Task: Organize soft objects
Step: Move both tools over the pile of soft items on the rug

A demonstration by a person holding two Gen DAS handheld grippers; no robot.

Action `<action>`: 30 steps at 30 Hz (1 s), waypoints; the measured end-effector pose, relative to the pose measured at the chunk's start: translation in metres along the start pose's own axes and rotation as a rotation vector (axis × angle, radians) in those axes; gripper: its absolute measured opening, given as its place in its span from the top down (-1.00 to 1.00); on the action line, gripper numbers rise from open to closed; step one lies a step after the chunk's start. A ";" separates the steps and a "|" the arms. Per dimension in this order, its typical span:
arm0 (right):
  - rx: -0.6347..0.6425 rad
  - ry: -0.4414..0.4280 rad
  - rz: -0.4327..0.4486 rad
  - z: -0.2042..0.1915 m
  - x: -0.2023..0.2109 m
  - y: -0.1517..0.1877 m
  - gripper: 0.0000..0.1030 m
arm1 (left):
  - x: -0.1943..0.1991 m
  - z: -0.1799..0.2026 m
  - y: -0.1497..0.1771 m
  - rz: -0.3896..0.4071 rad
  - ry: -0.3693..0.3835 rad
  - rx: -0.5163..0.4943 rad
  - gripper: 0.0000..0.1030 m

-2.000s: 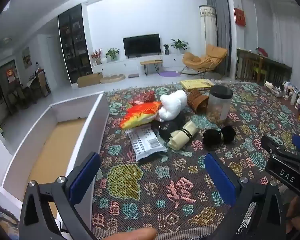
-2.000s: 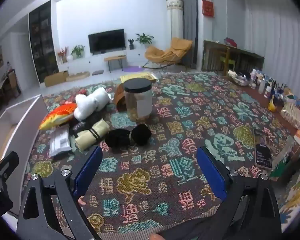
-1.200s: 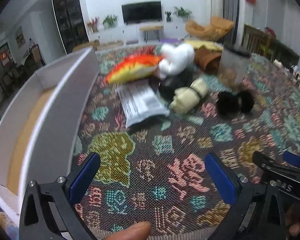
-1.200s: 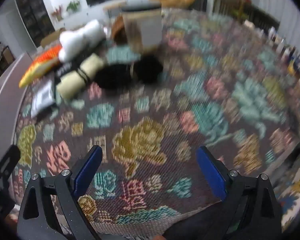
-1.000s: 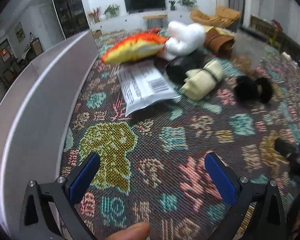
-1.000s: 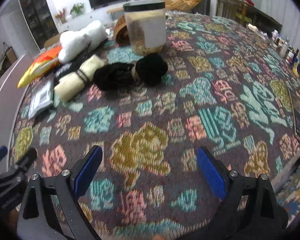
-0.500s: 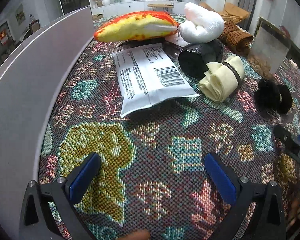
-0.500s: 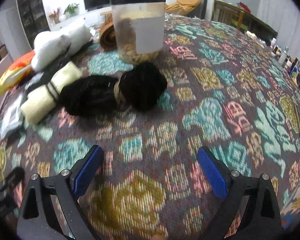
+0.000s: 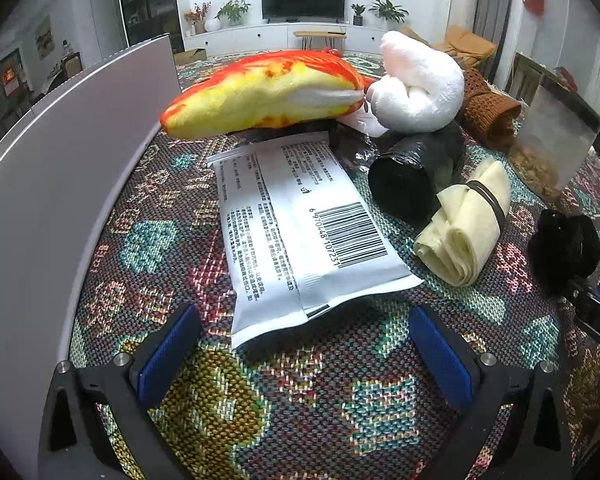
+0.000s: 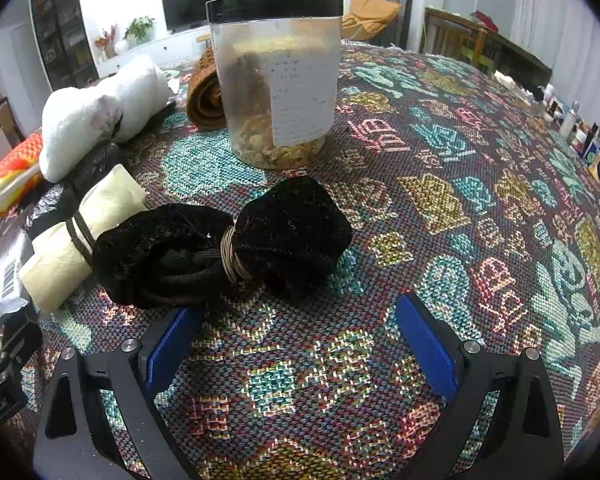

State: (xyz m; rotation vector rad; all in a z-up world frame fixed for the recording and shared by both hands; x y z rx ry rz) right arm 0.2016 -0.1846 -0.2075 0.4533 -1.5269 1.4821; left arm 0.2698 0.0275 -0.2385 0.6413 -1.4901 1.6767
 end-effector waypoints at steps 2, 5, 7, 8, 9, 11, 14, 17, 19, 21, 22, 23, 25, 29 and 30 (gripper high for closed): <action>0.000 0.000 0.001 0.000 0.000 0.000 -0.91 | -0.003 -0.002 -0.004 0.000 -0.001 -0.001 -1.00; 0.000 0.000 0.001 0.000 0.001 0.000 -0.91 | -0.006 -0.004 -0.006 0.001 -0.003 -0.003 -1.00; 0.000 0.000 0.001 0.000 0.000 0.000 -0.91 | -0.005 -0.004 -0.003 0.003 -0.003 -0.003 -1.00; 0.000 0.000 0.001 0.000 0.000 0.000 -0.91 | -0.003 -0.003 -0.001 0.003 -0.003 -0.003 -1.00; 0.000 0.000 0.000 0.000 0.000 0.000 -0.91 | -0.001 -0.001 0.000 0.003 -0.003 -0.003 -1.00; 0.000 0.000 0.001 0.000 0.001 0.000 -0.91 | 0.000 0.000 0.002 0.004 -0.004 -0.003 -1.00; 0.000 0.000 0.000 0.000 0.001 0.000 -0.91 | -0.001 -0.001 0.000 0.005 -0.003 -0.003 -1.00; 0.000 0.000 0.000 0.000 0.001 0.000 -0.91 | 0.000 0.000 0.002 0.006 -0.004 -0.003 -1.00; 0.000 0.000 0.000 0.000 0.001 0.000 -0.91 | 0.000 0.001 0.002 0.006 -0.005 -0.003 -1.00; 0.000 0.000 0.000 0.000 0.001 0.000 -0.91 | 0.000 0.000 0.001 0.006 -0.004 -0.003 -1.00; 0.001 0.000 0.000 0.000 0.001 0.000 -0.91 | 0.000 0.001 0.002 0.006 -0.004 -0.003 -1.00; 0.000 0.000 0.000 0.000 0.001 0.000 -0.91 | 0.000 0.002 0.002 0.006 -0.004 -0.003 -1.00; 0.000 -0.001 0.000 0.000 0.001 0.000 -0.91 | 0.004 0.006 0.007 0.001 -0.001 -0.010 -1.00; 0.000 -0.001 0.000 0.000 0.001 0.000 -0.91 | 0.021 0.011 0.028 -0.034 0.028 -0.049 -1.00; 0.000 -0.001 0.000 0.000 0.001 0.000 -0.91 | 0.026 0.012 0.033 -0.042 0.036 -0.056 -1.00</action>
Point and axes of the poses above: each gripper's, at about its wrist camera, not at the fingertips, and x roughly against the way its jaws point, z to its right, y to its underside, the point moved 7 cm from there along -x, roughly the way its jaws point, and after that the axes turned 12 degrees about y, right-handed, at the moved point
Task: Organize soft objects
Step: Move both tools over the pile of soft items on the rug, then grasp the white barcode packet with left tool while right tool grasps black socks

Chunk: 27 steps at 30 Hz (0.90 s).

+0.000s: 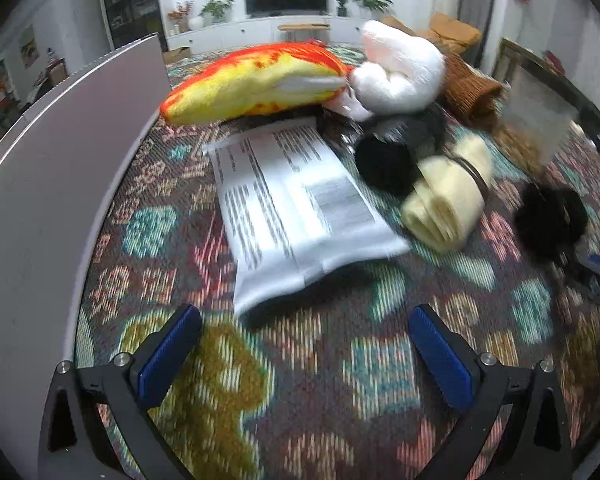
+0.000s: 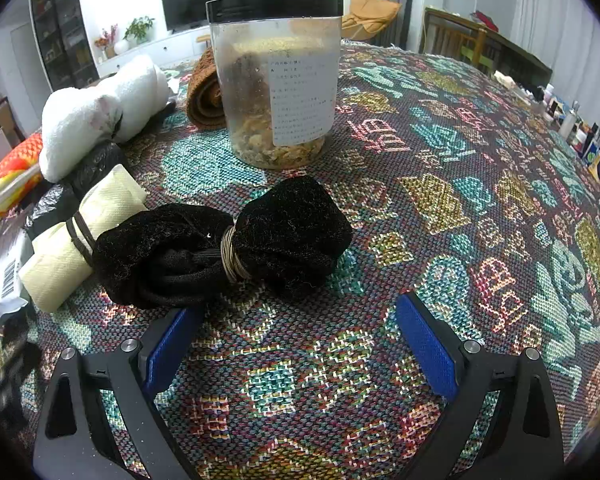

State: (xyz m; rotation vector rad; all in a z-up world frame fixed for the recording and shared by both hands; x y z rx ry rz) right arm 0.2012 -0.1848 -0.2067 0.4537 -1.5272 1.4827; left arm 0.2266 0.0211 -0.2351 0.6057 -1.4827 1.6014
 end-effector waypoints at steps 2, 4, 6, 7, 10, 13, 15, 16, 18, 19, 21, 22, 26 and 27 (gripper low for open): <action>0.000 0.000 0.000 0.000 0.000 0.000 -0.91 | 0.007 0.004 0.009 -0.009 0.025 -0.005 -1.00; 0.000 0.000 0.000 0.000 0.000 0.000 -0.91 | 0.016 0.005 0.011 -0.003 0.059 0.008 -1.00; 0.000 0.000 0.000 0.000 0.000 0.000 -0.91 | 0.022 0.007 0.006 0.014 0.083 0.027 -1.00; 0.000 0.000 0.000 0.000 0.000 0.000 -0.91 | 0.027 0.004 0.000 0.031 0.094 0.044 -1.00; 0.000 0.000 0.000 0.000 0.000 0.000 -0.91 | 0.033 -0.008 -0.029 0.074 0.101 0.096 -1.00; 0.000 0.000 0.000 0.000 0.000 0.000 -0.91 | 0.022 -0.016 -0.055 0.062 0.067 0.126 -1.00; 0.000 0.000 0.000 0.000 0.000 0.001 -0.91 | 0.004 -0.021 -0.063 0.010 0.027 0.124 -1.00; -0.001 -0.001 0.000 0.000 0.000 0.001 -0.91 | -0.005 -0.024 -0.066 -0.011 0.001 0.123 -1.00; -0.002 -0.003 0.000 0.000 0.000 0.001 -0.91 | -0.023 -0.025 -0.074 -0.037 -0.027 0.131 -1.00; 0.002 -0.008 -0.001 0.000 0.000 0.001 -0.91 | -0.028 -0.026 -0.076 -0.047 -0.035 0.137 -1.00; 0.082 -0.066 -0.028 -0.001 0.002 0.002 -0.90 | -0.042 -0.030 -0.075 -0.088 -0.057 0.150 -1.00; 0.112 -0.107 -0.039 0.000 0.007 0.005 -0.88 | -0.043 -0.030 -0.074 -0.080 -0.060 0.141 -0.98; 0.079 -0.273 -0.015 0.028 0.038 0.010 -0.87 | -0.031 -0.025 -0.073 -0.045 -0.041 0.062 -0.32; 0.095 -0.289 -0.020 0.032 0.042 0.007 -0.87 | -0.027 -0.023 -0.067 -0.057 -0.011 0.058 -0.29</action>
Point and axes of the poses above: each gripper's, at about its wrist camera, not at the fingertips, and x roughly against the way its jaws point, z to its right, y to its underside, the point moved 7 cm from there along -x, roughly the way its jaws point, and after that the axes turned 12 degrees about y, right-handed, at the moved point
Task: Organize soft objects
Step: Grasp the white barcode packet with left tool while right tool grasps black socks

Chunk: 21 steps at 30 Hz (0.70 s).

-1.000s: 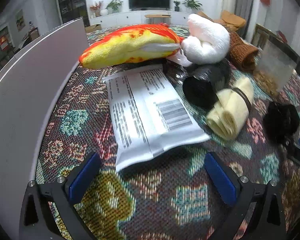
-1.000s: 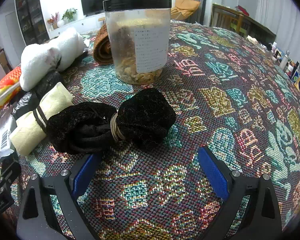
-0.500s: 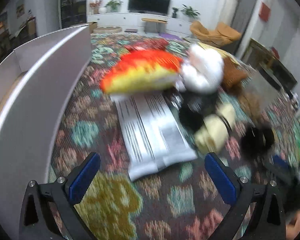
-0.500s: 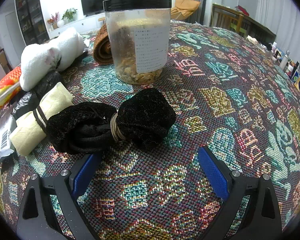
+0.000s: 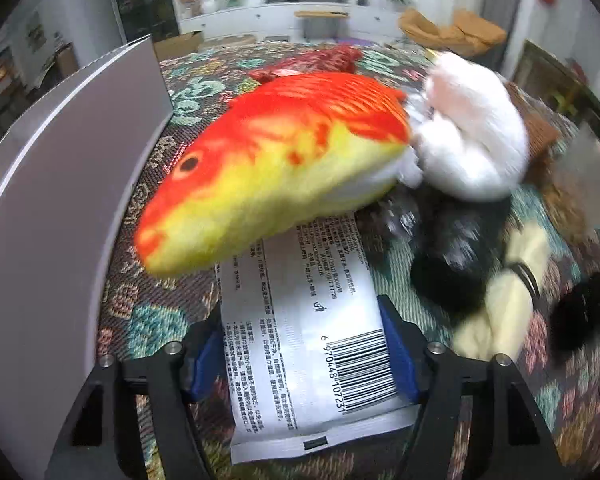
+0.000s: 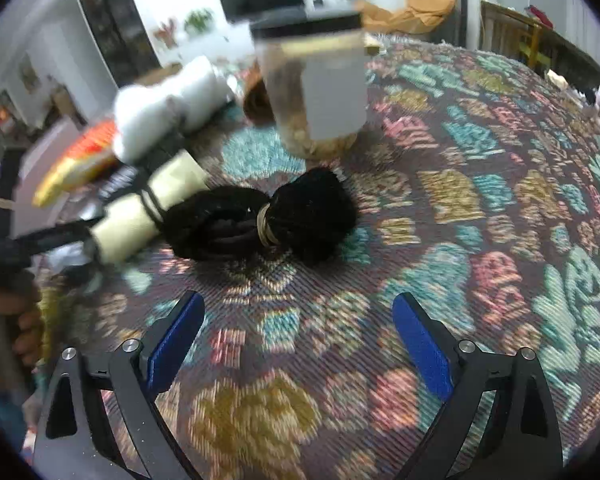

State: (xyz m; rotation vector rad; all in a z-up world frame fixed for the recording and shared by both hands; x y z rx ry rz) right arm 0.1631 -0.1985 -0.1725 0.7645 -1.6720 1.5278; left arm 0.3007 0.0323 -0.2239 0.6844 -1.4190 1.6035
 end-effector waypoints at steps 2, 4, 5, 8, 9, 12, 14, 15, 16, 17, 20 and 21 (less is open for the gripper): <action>0.052 -0.045 -0.032 -0.005 0.002 -0.008 -0.87 | 0.008 0.004 0.014 -0.007 0.054 -0.003 -0.28; 0.159 -0.041 -0.047 -0.021 -0.004 -0.023 -0.87 | 0.021 0.009 0.035 -0.013 0.099 -0.025 -0.27; 0.210 -0.033 -0.042 -0.029 -0.008 -0.028 -0.87 | 0.029 0.013 0.047 -0.013 0.143 -0.025 -0.27; 0.424 -0.031 -0.036 -0.061 -0.032 -0.041 -0.87 | 0.051 0.019 0.074 -0.010 0.205 -0.018 -0.27; 0.498 0.008 -0.056 -0.067 -0.047 -0.040 -0.86 | 0.057 0.020 0.081 -0.009 0.215 -0.018 -0.27; 0.526 0.072 -0.058 -0.061 -0.059 -0.045 -0.15 | 0.083 0.022 0.094 0.011 0.255 -0.004 -0.27; 0.409 0.065 -0.067 -0.044 -0.048 -0.056 0.08 | 0.104 0.026 0.094 0.040 0.269 -0.011 -0.27; 0.341 0.024 -0.061 -0.036 -0.036 -0.059 0.09 | 0.111 0.025 0.090 0.053 0.278 -0.013 -0.27; 0.309 0.017 -0.047 -0.031 -0.027 -0.060 0.10 | 0.120 0.026 0.086 0.070 0.294 -0.009 -0.27; 0.276 0.003 -0.035 -0.027 -0.015 -0.060 0.09 | 0.129 0.027 0.084 0.085 0.311 0.000 -0.27; 0.176 -0.122 -0.021 -0.034 0.023 -0.057 0.10 | 0.157 0.020 0.076 0.131 0.366 0.035 -0.27; 0.148 -0.183 -0.017 -0.047 0.036 -0.058 0.10 | 0.166 0.017 0.072 0.146 0.374 0.043 -0.27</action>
Point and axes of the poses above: each gripper's, at about its wrist camera, not at the fingertips, and x roughly against the way its jaws point, z to its right, y to its underside, the point moved 7 cm from there along -x, roughly the way its jaws point, and after that the axes turned 12 degrees about y, right-handed, at the moved point
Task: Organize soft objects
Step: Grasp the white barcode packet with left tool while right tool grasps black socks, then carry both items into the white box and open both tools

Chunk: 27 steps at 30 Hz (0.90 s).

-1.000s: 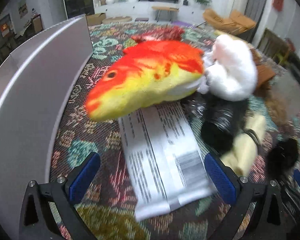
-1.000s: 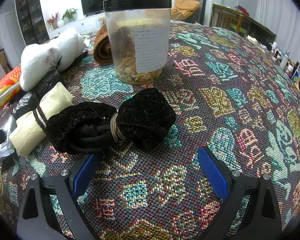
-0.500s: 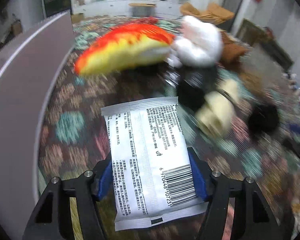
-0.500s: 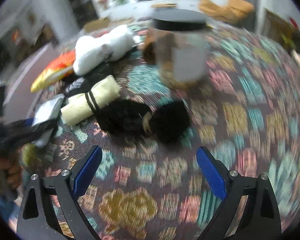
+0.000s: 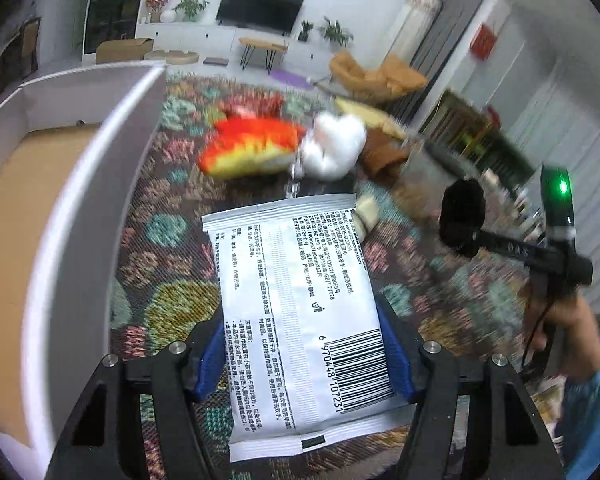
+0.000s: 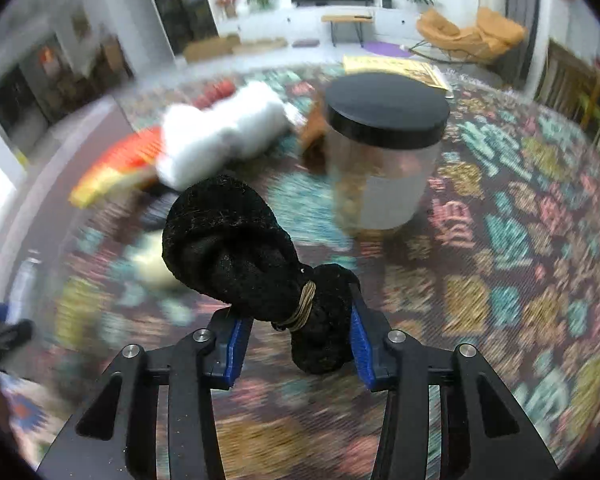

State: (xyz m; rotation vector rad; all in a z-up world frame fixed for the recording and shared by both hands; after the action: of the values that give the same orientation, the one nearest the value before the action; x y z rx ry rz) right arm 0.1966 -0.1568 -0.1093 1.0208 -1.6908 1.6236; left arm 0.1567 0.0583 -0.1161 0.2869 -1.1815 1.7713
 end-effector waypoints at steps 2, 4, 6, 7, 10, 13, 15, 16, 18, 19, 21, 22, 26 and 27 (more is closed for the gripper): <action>-0.024 -0.132 0.015 -0.039 0.020 -0.012 0.09 | 0.029 -0.007 -0.010 0.050 -0.007 0.009 -0.27; -0.008 -0.261 0.022 -0.086 0.040 -0.023 0.09 | 0.059 -0.021 -0.017 0.098 -0.049 0.018 -0.27; 0.038 -0.389 0.029 -0.149 0.063 -0.027 0.09 | 0.093 -0.044 -0.023 0.147 -0.132 0.023 -0.27; 0.061 -0.439 0.028 -0.179 0.072 -0.027 0.09 | 0.109 -0.057 -0.024 0.164 -0.188 0.022 -0.27; 0.118 -0.570 -0.002 -0.267 0.087 -0.028 0.08 | 0.154 -0.101 -0.019 0.191 -0.355 0.042 -0.27; 0.128 -0.648 -0.056 -0.334 0.080 -0.025 -0.29 | 0.189 -0.142 -0.008 0.187 -0.562 0.059 -0.31; 0.125 -0.691 -0.118 -0.362 0.065 -0.019 -0.52 | 0.205 -0.160 -0.001 0.196 -0.666 0.076 -0.53; 0.110 -0.686 -0.146 -0.369 0.057 -0.016 -0.52 | 0.214 -0.169 0.003 0.207 -0.700 0.101 -0.70; 0.074 -0.693 -0.157 -0.363 0.051 -0.012 -0.52 | 0.225 -0.176 0.007 0.245 -0.713 0.141 -0.74; 0.061 -0.683 -0.145 -0.352 0.047 -0.013 -0.52 | 0.227 -0.177 0.007 0.258 -0.705 0.148 -0.75; 0.044 -0.618 -0.096 -0.321 0.044 -0.017 -0.52 | 0.223 -0.167 0.006 0.277 -0.678 0.138 -0.75; 0.029 -0.562 -0.060 -0.297 0.038 -0.019 -0.52 | 0.219 -0.162 0.004 0.279 -0.658 0.127 -0.75; -0.019 -0.171 0.090 -0.185 0.013 -0.003 -0.55 | 0.183 -0.102 -0.007 0.273 -0.507 0.026 -0.76; -0.028 -0.071 0.100 -0.160 0.006 0.004 -0.55 | 0.169 -0.083 -0.008 0.260 -0.463 -0.010 -0.81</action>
State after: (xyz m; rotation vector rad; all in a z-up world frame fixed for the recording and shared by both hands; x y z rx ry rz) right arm 0.1739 0.0010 -0.0919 1.0050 -1.8329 1.6394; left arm 0.0998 0.2239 -0.0461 0.5833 -1.6124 1.9850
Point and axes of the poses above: each gripper's, at about its wrist camera, not at the fingertips, and x roughly against the way its jaws point, z to its right, y to its underside, the point moved 7 cm from there along -x, roughly the way its jaws point, and after that the axes turned 12 degrees about y, right-handed, at the moved point
